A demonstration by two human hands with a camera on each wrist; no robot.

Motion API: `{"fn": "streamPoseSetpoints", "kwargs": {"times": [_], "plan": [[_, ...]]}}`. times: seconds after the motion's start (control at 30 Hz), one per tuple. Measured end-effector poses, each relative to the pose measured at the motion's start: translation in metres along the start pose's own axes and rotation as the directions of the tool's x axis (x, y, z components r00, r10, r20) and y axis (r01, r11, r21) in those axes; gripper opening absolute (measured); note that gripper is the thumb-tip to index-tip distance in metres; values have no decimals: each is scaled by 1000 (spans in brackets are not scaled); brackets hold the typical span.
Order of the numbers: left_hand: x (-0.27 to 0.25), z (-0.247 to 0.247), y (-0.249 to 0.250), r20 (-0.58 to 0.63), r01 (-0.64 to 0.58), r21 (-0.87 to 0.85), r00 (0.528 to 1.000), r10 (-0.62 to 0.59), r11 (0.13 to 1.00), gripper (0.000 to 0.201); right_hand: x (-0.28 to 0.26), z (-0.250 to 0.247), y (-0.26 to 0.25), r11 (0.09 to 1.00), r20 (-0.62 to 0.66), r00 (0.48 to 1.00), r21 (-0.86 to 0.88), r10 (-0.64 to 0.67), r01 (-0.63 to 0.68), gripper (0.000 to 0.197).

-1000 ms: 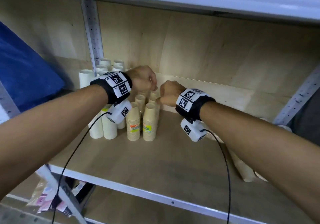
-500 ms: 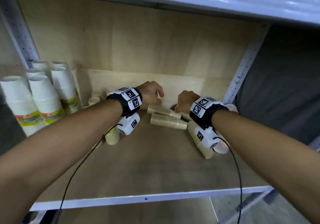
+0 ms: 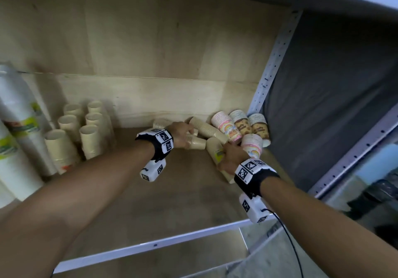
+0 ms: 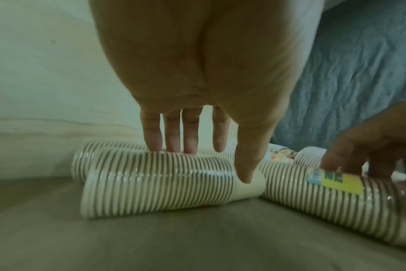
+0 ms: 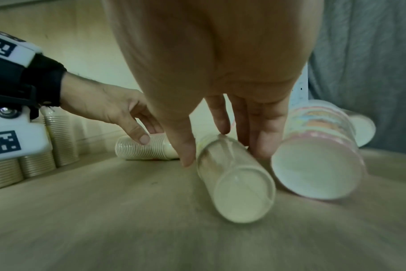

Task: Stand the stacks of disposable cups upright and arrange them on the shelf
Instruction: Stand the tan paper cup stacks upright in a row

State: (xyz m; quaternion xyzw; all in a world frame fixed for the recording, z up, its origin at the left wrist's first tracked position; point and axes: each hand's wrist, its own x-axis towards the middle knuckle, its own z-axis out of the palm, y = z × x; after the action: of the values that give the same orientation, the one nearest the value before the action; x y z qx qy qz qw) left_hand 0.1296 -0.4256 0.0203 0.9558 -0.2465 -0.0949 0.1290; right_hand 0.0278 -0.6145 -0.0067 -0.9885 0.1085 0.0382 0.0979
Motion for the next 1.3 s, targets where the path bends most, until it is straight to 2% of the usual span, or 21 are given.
{"fn": "streamPoseSetpoints", "kwargs": {"times": [0.1, 0.17, 0.33, 0.47, 0.67, 0.77, 0.93, 1.07, 1.23, 1.3], "plan": [[6, 10, -2, -24, 10, 40, 1000, -9, 999, 61, -4, 10, 4, 1000, -14, 1000, -12, 28, -28, 80], [8, 13, -3, -37, 12, 77, 999, -10, 997, 61, -6, 15, 4, 998, 20, 998, 11, 56, -56, 85], [12, 18, -5, -40, 18, 196, 999, -10, 980, 61, -6, 27, 1, 995, -39, 995, 29, 93, -91, 91], [13, 17, 1, -20, 5, 306, 1000, 1, 952, 54, -6, 24, 2, 993, -18, 994, 43, 108, -107, 95], [9, 13, 9, 0, 30, 376, 999, -33, 926, 55, -7, 18, 9, 993, 8, 995, 73, 96, -96, 84], [5, 9, 7, 8, 27, 340, 999, -31, 940, 56, -7, 12, 11, 994, -11, 996, 78, 84, -83, 81], [-7, -1, -1, -7, 18, 175, 1000, -17, 984, 59, -2, -4, 3, 992, -27, 993, 64, 114, -112, 61], [-18, -14, -7, -67, 8, 38, 998, -5, 999, 64, -1, -26, -6, 995, -102, 990, 29, 100, -97, 41], [-36, -35, -12, -122, -2, -99, 992, -11, 995, 57, 12, -60, -26, 1000, -83, 997, 10, -2, 3, 20], [-43, -44, -16, -117, 20, -159, 992, -39, 987, 57, 16, -73, -38, 999, -78, 996, 5, -34, 35, 23]]}}
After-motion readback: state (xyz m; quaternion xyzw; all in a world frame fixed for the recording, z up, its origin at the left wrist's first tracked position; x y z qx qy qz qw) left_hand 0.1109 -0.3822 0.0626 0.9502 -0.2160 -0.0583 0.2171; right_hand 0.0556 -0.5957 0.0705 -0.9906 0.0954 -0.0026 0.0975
